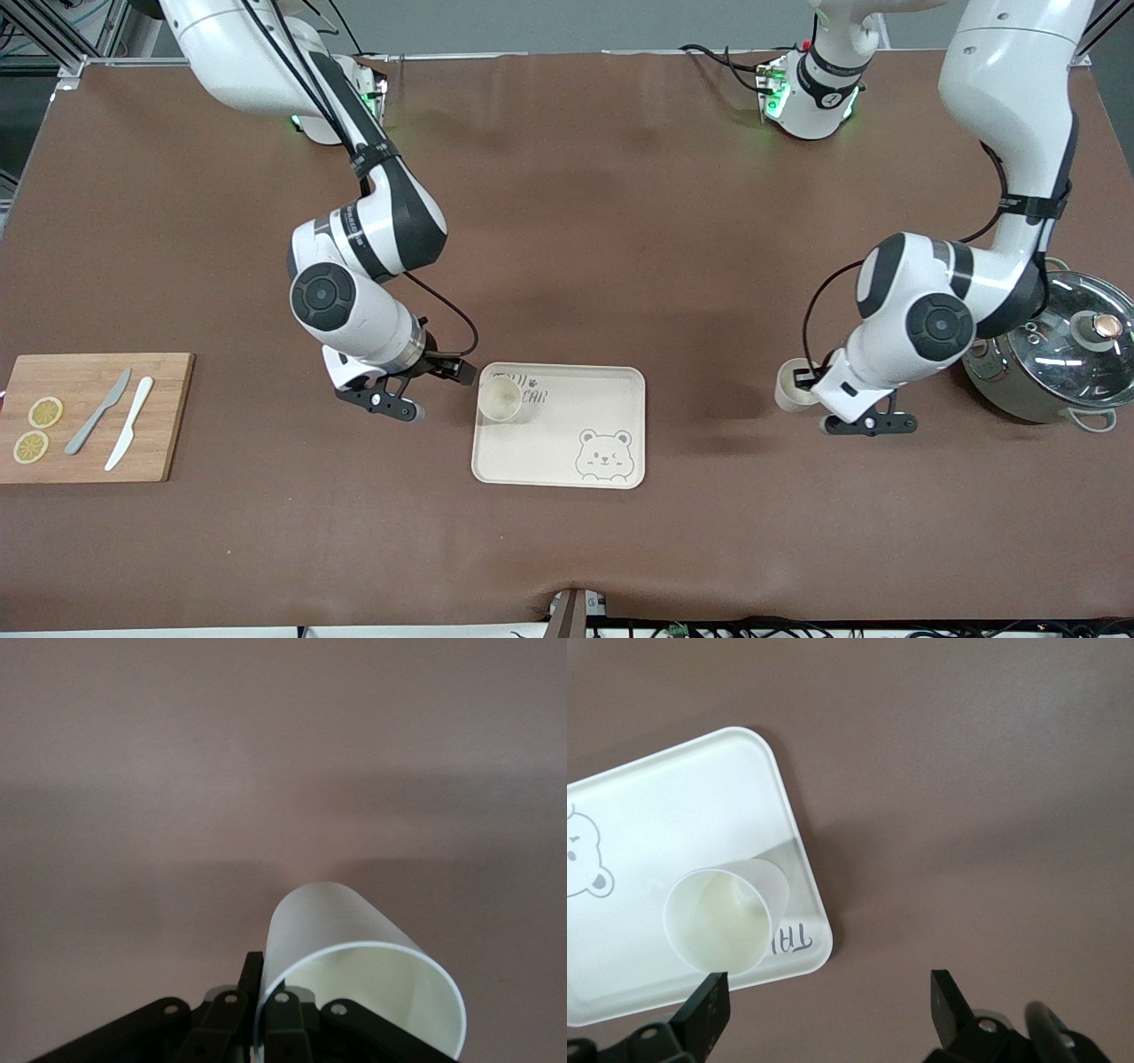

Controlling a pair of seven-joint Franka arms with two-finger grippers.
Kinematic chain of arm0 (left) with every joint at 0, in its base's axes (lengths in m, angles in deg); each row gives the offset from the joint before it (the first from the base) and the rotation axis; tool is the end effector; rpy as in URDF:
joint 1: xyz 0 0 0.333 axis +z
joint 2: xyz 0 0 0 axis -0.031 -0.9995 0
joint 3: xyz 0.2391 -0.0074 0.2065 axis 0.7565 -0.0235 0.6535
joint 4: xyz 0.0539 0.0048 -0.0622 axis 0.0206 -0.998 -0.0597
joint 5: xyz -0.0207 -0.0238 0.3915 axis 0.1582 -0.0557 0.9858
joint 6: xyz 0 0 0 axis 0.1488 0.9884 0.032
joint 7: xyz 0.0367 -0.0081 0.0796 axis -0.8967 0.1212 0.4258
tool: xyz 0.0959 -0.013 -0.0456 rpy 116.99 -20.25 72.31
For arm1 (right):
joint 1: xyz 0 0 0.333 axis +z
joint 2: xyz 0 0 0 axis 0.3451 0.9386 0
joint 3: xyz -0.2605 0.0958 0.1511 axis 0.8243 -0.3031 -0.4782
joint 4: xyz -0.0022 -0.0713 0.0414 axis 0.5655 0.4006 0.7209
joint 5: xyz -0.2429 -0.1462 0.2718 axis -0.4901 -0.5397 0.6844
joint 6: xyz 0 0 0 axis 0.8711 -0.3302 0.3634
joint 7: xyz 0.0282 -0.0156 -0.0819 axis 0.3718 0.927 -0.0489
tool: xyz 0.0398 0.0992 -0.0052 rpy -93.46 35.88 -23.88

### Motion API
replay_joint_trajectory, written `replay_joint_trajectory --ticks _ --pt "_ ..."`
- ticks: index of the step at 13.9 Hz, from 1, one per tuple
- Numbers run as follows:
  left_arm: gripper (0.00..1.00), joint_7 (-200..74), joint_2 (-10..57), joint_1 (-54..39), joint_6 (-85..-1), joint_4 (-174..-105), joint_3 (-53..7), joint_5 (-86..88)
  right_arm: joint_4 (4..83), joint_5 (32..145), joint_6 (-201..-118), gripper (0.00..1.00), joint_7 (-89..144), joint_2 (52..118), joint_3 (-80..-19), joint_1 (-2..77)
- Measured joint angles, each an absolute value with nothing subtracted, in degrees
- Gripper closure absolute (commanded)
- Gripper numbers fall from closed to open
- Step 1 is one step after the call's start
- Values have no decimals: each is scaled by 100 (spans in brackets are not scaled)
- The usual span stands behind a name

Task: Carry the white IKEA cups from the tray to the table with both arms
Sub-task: 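Carry the cup toward the pot while the right gripper carries its cup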

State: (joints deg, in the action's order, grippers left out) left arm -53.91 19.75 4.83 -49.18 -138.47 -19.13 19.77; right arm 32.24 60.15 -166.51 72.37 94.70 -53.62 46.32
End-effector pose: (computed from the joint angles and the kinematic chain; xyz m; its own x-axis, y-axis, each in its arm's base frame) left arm 0.6524 -0.1097 0.2930 0.9987 0.0002 -0.0510 -0.0013 -0.9996 -0.0290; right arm 0.6369 0.3019 0.3209 0.9431 -0.3274 -0.0581 -0.3318 -0.9380 -0.1002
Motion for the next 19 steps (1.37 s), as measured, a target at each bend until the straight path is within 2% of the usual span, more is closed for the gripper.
replay_joint_trajectory --ticks 3,4,6,7,9,10,13,14,15,17,18,19 --pt "100 -5545 1998 857 -4924 -14173 -1912 1978 3223 6015 -16903 0 7519 9635 -5385 4694" --pt "100 -5588 1997 931 -4925 -14270 -1912 1978 3223 6016 -17043 3 7667 9694 -5394 4735" --pt "100 -5598 1986 995 -4928 -14410 -1913 1978 3224 6016 -17357 31 7962 9856 -5404 4846" --pt "100 -5598 1973 1023 -4928 -14449 -1912 1978 3224 6016 -17510 40 8044 9946 -5408 4908" --pt "100 -5614 1939 1167 -4929 -14498 -1913 1978 3225 6016 -17789 87 8149 10132 -5410 5025" --pt "100 -5659 1922 1254 -4931 -14510 -1913 1978 3224 6013 -17876 100 8172 10206 -5409 5057" --pt "100 -5717 1893 1408 -4931 -14560 -1916 1978 3218 6005 -17900 100 8171 10268 -5391 5065" --pt "94 -5717 1891 1412 -4931 -14574 -1917 1978 3195 6005 -17864 100 8171 10262 -5379 5062" --pt "83 -5717 1890 1409 -4931 -14581 -1927 1978 3136 6004 -17718 100 8170 10243 -5368 5052" --pt "44 -5717 1880 1395 -4932 -14588 -1946 1978 2848 6004 -17024 100 8170 10145 -5349 5000" --pt "5 -5717 1873 1388 -4936 -14589 -1952 1978 2650 6004 -16576 100 8170 10046 -5343 4962" --pt "0 -5717 1872 1386 -4944 -14588 -1957 1978 2488 6003 -16192 100 8153 9903 -5335 4921"
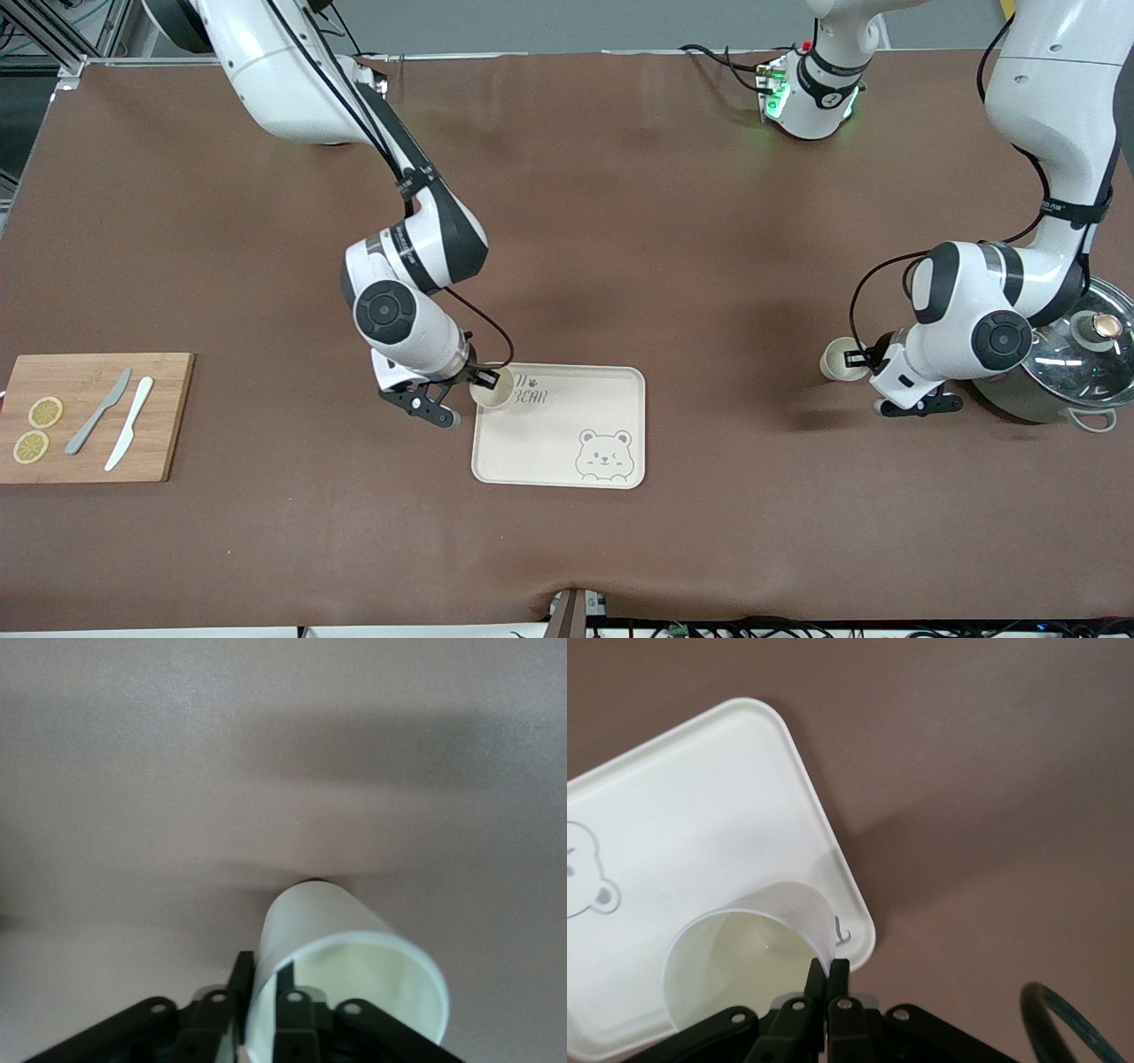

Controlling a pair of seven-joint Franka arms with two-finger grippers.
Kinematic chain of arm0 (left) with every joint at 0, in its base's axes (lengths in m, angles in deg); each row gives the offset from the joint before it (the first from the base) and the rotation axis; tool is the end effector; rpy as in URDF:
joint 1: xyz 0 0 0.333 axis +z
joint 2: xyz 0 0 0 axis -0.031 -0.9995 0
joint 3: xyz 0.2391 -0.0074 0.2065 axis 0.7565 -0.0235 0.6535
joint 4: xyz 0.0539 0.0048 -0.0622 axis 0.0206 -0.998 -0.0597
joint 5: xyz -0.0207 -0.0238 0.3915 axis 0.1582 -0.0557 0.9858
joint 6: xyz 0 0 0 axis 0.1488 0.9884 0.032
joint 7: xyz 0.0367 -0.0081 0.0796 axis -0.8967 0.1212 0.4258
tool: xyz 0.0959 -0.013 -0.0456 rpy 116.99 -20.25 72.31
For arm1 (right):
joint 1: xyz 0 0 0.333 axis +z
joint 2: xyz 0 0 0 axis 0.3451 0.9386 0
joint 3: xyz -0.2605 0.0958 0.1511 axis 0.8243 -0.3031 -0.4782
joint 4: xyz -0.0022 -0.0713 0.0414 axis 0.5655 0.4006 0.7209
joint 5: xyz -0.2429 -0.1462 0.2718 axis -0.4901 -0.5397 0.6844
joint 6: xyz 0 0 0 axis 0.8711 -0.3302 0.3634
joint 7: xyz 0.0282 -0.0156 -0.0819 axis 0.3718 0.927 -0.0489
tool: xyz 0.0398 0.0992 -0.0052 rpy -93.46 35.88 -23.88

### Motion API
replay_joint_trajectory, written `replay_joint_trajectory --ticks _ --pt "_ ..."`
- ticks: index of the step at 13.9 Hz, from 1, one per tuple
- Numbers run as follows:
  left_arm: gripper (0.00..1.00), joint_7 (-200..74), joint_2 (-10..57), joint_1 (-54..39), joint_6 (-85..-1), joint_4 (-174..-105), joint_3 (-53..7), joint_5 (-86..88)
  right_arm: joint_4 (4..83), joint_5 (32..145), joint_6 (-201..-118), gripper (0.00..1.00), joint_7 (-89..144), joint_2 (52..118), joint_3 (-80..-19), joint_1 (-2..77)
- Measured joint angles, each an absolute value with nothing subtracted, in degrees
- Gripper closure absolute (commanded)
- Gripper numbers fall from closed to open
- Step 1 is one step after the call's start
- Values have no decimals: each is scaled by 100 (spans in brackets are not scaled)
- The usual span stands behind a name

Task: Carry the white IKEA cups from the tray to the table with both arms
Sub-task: 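Carry the cup toward the pot while the right gripper carries its cup, then lower both cups onto the table and open both grippers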

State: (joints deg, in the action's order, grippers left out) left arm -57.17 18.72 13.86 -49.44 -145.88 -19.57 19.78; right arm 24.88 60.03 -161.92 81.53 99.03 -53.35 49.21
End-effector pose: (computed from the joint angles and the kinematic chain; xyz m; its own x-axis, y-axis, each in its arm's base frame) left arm 0.6208 -0.0172 0.2292 0.9784 0.0767 -0.1919 0.0719 -0.9969 -0.0321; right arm 0.6381 0.3421 0.3195 0.9026 -0.4211 -0.0888 -0.4273 -0.9015 -0.0682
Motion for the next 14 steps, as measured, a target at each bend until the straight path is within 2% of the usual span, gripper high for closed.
replay_joint_trajectory --ticks 3,7,9,14 --pt "0 -5712 1905 1385 -4965 -14536 -2027 1978 2537 6000 -15331 100 7557 9213 -5318 4632" --pt "0 -5598 2387 1386 -4850 -14403 -2244 1978 3924 5994 -15210 100 6011 8176 -5290 3791" --pt "0 -5304 2863 1380 -4553 -14347 -2488 1978 4753 5983 -15431 100 5318 7721 -5277 3382" --pt "0 -4161 3670 1346 -3507 -14010 -3403 1978 6793 5905 -16964 100 3711 7076 -5259 2507"
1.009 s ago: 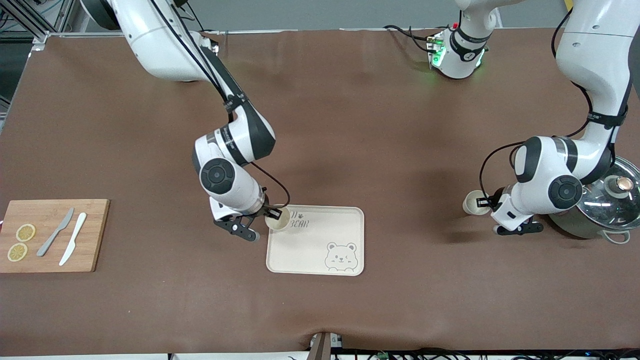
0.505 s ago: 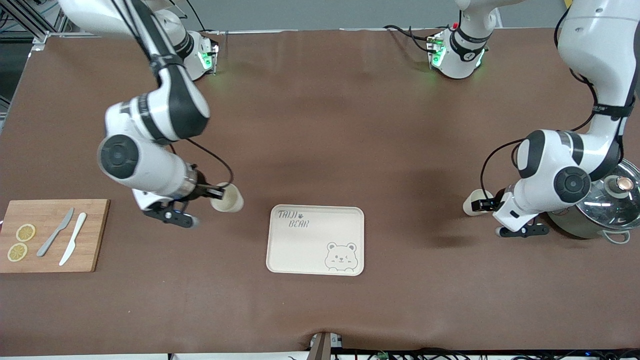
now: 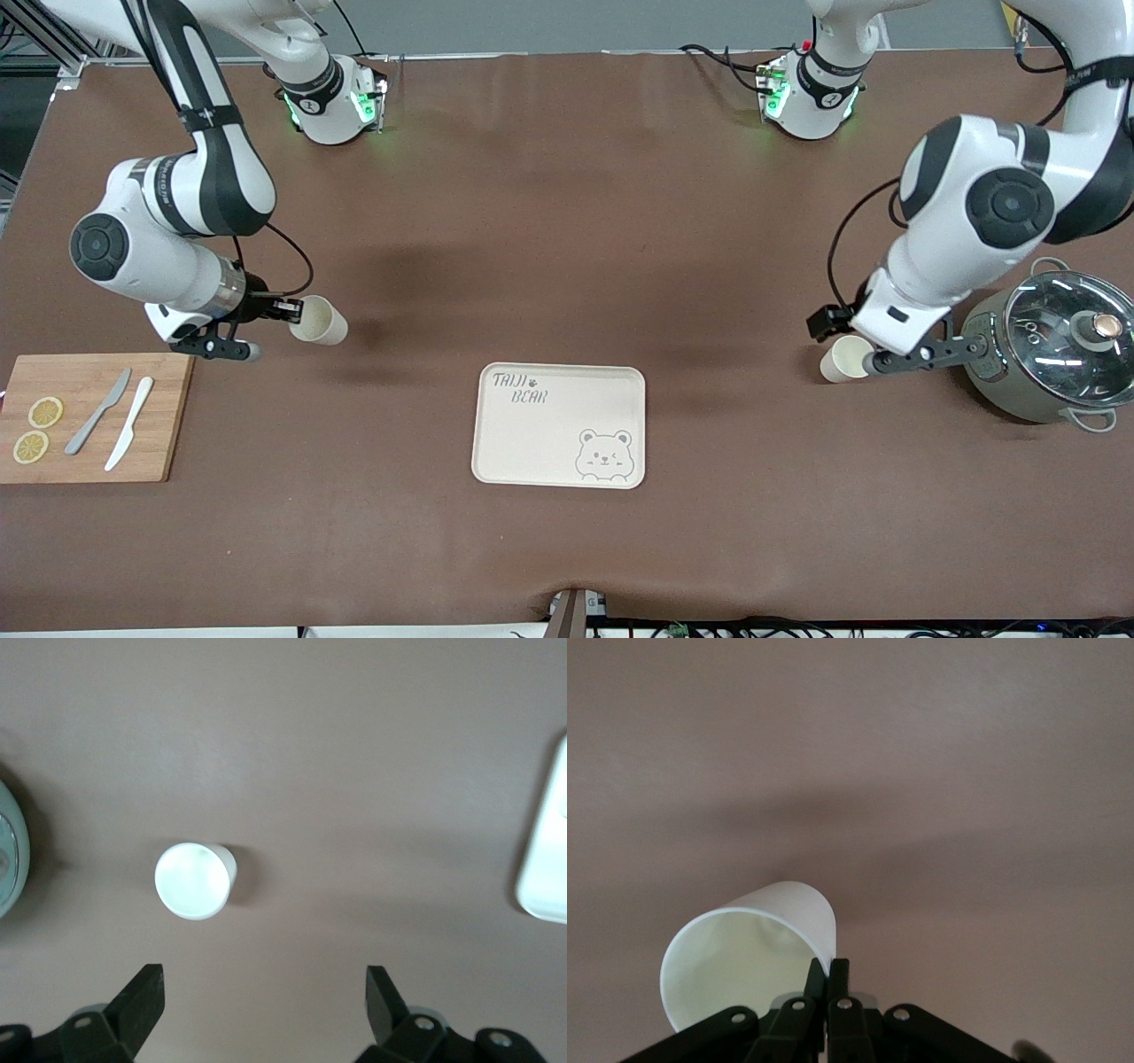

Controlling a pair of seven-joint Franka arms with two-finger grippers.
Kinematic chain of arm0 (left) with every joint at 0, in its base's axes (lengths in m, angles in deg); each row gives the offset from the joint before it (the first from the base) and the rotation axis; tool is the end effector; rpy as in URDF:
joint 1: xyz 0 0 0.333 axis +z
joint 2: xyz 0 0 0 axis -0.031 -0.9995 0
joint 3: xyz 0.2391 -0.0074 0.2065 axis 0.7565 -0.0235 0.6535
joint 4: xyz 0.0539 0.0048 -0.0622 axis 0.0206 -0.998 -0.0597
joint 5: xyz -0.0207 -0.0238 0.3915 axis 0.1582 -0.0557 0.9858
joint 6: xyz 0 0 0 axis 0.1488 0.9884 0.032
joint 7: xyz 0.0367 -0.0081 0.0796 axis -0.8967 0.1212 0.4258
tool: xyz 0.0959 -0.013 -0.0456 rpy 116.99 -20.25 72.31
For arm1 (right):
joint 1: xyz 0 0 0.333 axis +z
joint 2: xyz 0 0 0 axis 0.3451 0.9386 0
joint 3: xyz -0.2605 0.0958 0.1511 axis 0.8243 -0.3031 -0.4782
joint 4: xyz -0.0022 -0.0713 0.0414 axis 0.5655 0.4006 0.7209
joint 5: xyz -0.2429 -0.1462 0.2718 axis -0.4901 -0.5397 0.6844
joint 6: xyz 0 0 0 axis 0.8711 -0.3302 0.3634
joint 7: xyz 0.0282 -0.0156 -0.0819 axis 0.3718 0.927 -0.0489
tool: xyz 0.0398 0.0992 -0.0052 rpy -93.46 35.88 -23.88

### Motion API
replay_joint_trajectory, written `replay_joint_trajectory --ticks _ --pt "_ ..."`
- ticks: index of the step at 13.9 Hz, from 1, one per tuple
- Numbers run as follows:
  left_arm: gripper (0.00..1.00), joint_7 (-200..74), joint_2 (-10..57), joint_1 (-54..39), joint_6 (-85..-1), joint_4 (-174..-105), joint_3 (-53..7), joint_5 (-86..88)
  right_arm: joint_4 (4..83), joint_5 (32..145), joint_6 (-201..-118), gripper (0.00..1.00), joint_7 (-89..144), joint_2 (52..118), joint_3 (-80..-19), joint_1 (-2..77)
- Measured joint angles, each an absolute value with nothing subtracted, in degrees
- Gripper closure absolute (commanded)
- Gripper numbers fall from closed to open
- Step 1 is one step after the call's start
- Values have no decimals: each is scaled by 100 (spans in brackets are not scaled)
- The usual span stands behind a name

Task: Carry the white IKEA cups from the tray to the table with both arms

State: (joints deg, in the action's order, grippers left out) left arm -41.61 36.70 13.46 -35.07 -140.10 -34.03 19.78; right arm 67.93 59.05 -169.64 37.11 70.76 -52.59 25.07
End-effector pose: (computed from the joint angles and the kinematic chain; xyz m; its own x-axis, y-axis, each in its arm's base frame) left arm 0.5943 -0.1574 0.4570 0.9921 0.1252 0.0025 0.1251 -0.9903 -0.0610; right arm 0.5441 0.0269 0.3148 0.9843 -0.1123 -0.1365 -0.1238 -0.9892 -0.0790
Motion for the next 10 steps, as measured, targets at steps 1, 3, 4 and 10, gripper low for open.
replay_joint_trajectory --ticks 1,3,4,10 --pt "0 -4117 3719 1338 -3283 -13887 -3497 1978 7016 5896 -17128 100 3408 7054 -5257 2325" --pt "0 -4119 3755 1339 -2767 -13539 -3552 1978 7247 5887 -17225 100 2775 7050 -5253 1916" --pt "0 -4125 3757 1350 -2498 -13332 -3552 1978 7300 5885 -17225 100 2487 7047 -5252 1713" --pt "0 -4519 3775 1438 -1558 -12485 -3547 1978 7663 5881 -17316 100 1853 7042 -5264 1213"
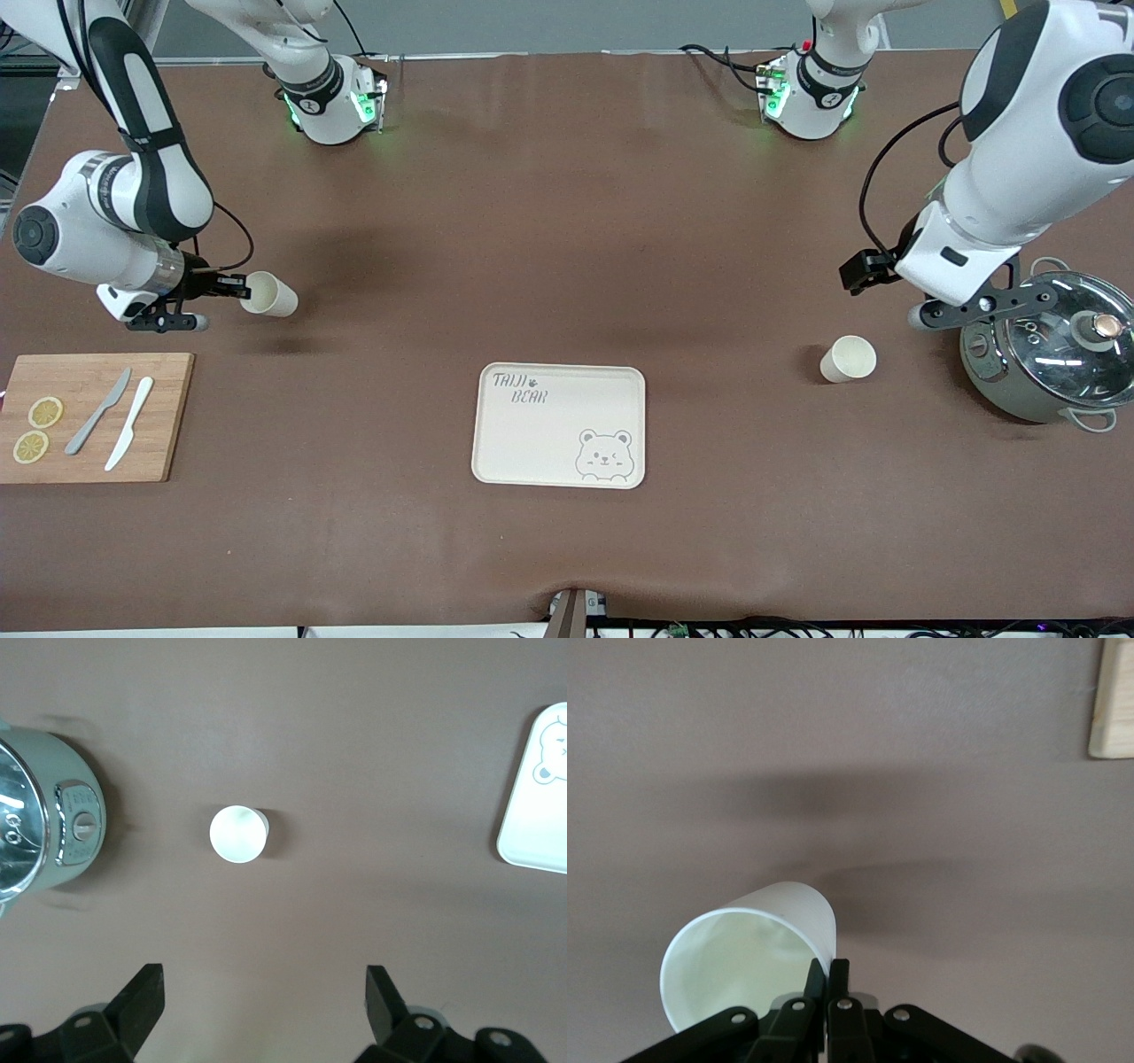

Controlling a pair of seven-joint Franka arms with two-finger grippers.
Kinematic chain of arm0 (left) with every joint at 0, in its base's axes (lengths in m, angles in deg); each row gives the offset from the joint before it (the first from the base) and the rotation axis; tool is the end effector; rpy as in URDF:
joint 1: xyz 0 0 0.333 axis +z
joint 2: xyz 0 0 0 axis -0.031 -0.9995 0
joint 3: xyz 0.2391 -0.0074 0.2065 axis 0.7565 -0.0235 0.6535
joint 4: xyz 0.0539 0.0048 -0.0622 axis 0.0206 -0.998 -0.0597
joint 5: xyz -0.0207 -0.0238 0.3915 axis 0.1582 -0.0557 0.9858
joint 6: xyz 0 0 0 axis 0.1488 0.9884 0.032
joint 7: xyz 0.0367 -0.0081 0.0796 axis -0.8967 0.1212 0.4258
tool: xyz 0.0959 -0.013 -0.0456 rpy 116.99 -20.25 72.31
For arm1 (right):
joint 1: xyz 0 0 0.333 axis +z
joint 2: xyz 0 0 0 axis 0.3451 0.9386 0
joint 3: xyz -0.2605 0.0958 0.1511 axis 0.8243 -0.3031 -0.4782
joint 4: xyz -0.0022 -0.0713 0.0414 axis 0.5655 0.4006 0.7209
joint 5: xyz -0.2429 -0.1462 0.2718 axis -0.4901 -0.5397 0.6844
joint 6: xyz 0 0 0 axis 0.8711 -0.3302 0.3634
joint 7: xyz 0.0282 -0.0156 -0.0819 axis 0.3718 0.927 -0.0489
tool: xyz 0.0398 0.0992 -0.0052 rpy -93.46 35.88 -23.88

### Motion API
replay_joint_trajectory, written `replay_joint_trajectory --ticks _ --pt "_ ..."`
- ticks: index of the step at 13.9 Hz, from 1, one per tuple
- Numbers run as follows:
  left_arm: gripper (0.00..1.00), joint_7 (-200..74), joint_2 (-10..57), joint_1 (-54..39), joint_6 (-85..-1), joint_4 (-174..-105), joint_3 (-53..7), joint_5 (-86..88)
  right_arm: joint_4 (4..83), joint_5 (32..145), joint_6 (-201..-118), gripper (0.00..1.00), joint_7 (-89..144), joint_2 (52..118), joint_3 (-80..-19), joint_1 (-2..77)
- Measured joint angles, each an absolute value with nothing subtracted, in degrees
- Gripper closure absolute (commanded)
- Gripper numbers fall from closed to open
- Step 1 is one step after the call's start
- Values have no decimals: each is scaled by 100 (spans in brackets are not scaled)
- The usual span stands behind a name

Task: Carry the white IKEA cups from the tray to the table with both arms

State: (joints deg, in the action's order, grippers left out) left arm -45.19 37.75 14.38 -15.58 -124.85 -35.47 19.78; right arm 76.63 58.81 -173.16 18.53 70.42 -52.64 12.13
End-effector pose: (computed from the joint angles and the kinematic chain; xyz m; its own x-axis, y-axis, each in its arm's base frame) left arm 0.5876 -0.1444 0.5661 0.9934 0.1046 -0.0465 0.0996 -0.9902 -0.0983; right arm 0.4923 -0.0885 0.2626 0.9820 -0.0153 -0.1884 -0.0391 -0.9916 -0.1230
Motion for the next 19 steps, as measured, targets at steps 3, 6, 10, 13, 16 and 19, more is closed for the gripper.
replay_joint_trajectory --ticks 3,6,10,13,16,19 --pt "0 -4720 3913 1388 -1496 -12418 -3473 1978 7751 5880 -17423 69 1853 7049 -5285 1214" --pt "0 -5138 4172 1051 -1366 -12440 -2923 1780 7780 5880 -17440 45 1853 7075 -5285 1211" --pt "0 -5917 4673 387 -1314 -12750 -1635 1231 7796 5880 -17493 0 1860 7150 -5282 1183" --pt "0 -6049 5098 61 -1305 -13130 -1197 1163 7253 5883 -16774 0 1858 7100 -5282 1178" --pt "0 -6049 5333 24 -1235 -13334 -1170 1134 5453 5889 -15006 0 1644 7031 -5301 1173" --pt "0 -6058 5349 30 -1223 -13341 -1153 1133 3618 5793 -13547 0 1567 7072 -5374 1236"
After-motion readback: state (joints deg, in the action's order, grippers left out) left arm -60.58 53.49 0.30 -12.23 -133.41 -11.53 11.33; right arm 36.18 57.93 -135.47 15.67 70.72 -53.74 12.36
